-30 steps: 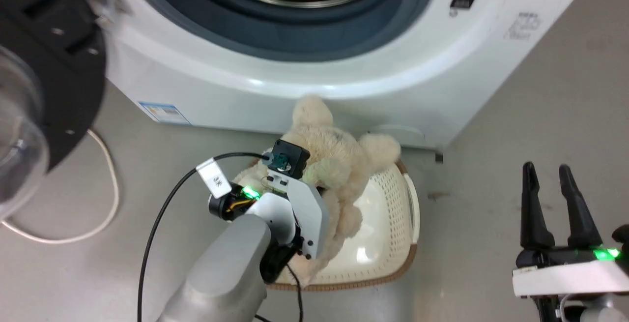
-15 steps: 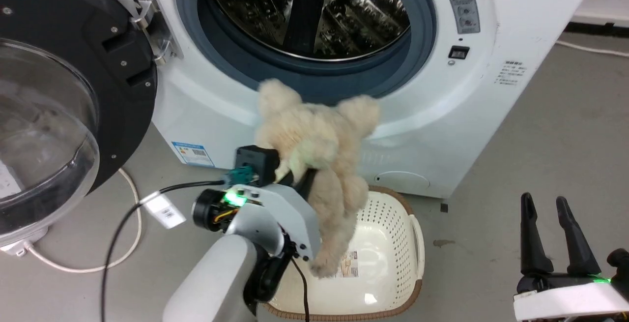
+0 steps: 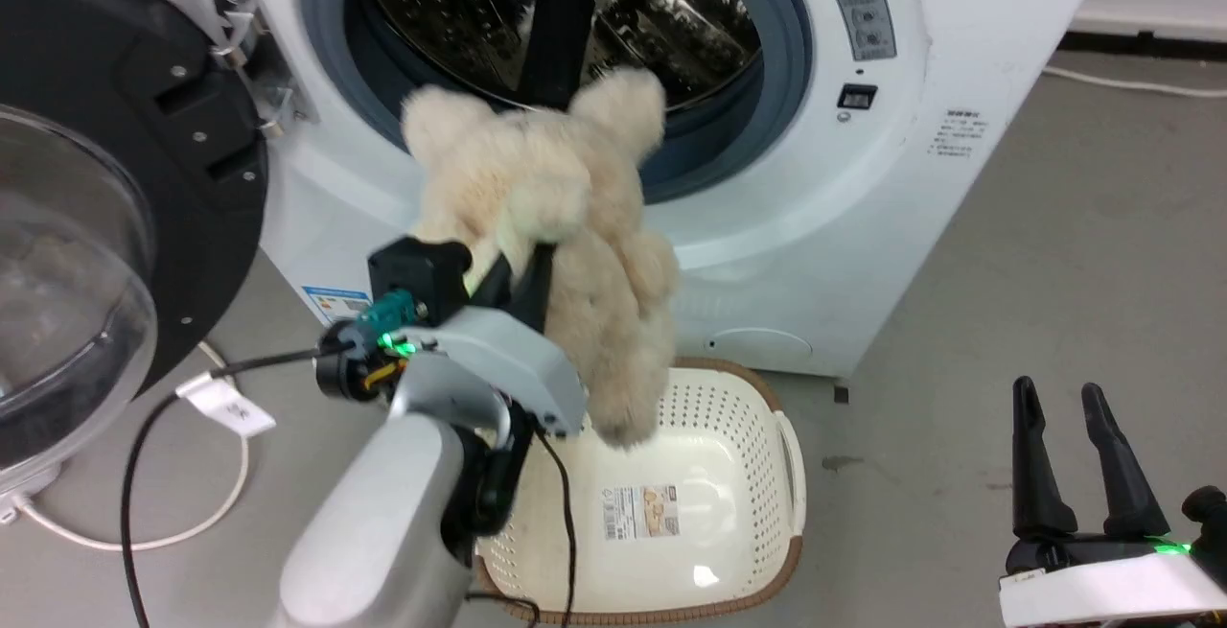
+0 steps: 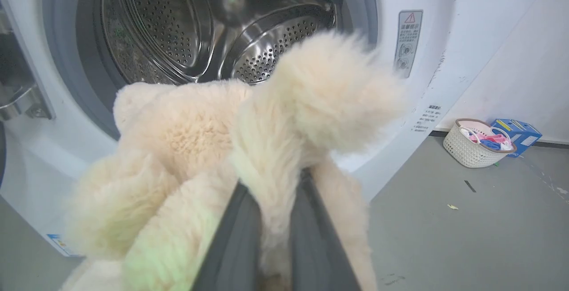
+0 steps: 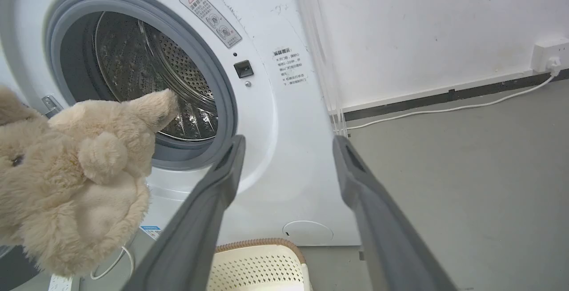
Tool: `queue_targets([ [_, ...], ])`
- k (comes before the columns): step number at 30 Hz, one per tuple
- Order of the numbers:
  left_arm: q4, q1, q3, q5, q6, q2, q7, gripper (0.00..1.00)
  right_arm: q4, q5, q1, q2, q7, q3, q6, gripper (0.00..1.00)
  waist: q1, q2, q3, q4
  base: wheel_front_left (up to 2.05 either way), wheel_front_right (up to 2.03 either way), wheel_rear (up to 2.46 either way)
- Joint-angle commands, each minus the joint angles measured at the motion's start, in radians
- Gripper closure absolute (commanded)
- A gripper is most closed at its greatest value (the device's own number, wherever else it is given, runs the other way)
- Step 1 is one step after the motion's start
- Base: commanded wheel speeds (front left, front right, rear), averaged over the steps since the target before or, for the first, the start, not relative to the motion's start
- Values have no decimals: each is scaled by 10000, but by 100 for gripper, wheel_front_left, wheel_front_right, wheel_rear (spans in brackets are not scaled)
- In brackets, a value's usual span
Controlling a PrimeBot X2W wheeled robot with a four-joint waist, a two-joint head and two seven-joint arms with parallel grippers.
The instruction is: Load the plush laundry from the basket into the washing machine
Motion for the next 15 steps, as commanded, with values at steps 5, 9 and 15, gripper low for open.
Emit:
queue_targets([
  [5,452,-746,182,212,-46,68,-629,100,-132,44,-41,-18,15,33,8,0,-1,-1,423,-204,0,0,0],
  [9,1116,-1408,268,306,-222,103,-1086,100,-209,-3,-186,-18,29,4,8,0,-1,-1,850,-321,0,0,0],
  [15,2133,-2576,459,394,-362,162,-1555,100,-309,-68,-453,-18,46,5,8,0,-1,-1,1559,-545,0,0,0],
])
